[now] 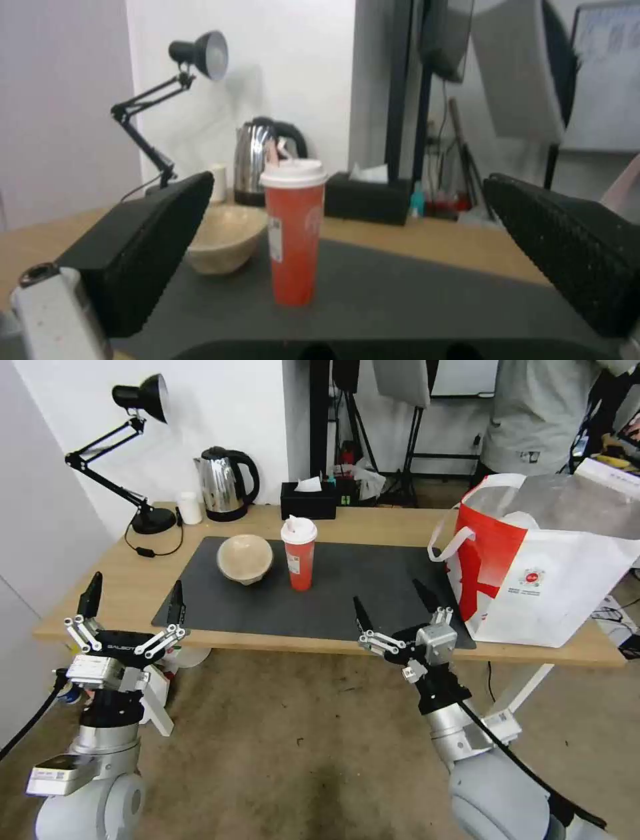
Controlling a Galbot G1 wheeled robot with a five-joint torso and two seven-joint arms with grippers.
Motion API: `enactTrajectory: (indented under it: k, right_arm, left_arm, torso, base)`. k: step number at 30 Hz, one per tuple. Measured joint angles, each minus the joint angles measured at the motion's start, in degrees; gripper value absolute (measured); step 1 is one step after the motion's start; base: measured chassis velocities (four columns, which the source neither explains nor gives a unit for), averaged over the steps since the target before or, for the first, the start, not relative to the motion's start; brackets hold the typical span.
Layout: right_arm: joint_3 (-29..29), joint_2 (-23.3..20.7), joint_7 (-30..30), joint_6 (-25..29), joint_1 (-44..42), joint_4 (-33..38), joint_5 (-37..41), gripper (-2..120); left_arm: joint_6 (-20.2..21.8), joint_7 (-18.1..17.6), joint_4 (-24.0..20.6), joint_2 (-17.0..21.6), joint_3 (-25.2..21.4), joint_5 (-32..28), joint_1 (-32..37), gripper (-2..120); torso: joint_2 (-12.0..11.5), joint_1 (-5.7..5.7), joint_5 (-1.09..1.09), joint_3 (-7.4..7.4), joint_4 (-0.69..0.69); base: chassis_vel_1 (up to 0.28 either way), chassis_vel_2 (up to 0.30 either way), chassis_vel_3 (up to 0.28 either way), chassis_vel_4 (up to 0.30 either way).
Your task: Pick up the trash from the table and place it into the takeout bag.
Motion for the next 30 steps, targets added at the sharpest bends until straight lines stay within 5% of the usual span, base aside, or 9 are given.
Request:
enactTrajectory:
  k: [30]
  right_arm:
    - [-9.6, -3.2, -3.0, -9.1, 20.4, -6.3, 19.8, 100]
  left_arm:
    - [0.1, 0.0, 2.0, -0.9, 2.8, 1.6, -1.1, 100]
  torso:
    - [0.0, 0.0, 0.0, 0.0, 0.01]
  base:
    - [0.0, 0.0, 0.0, 0.0]
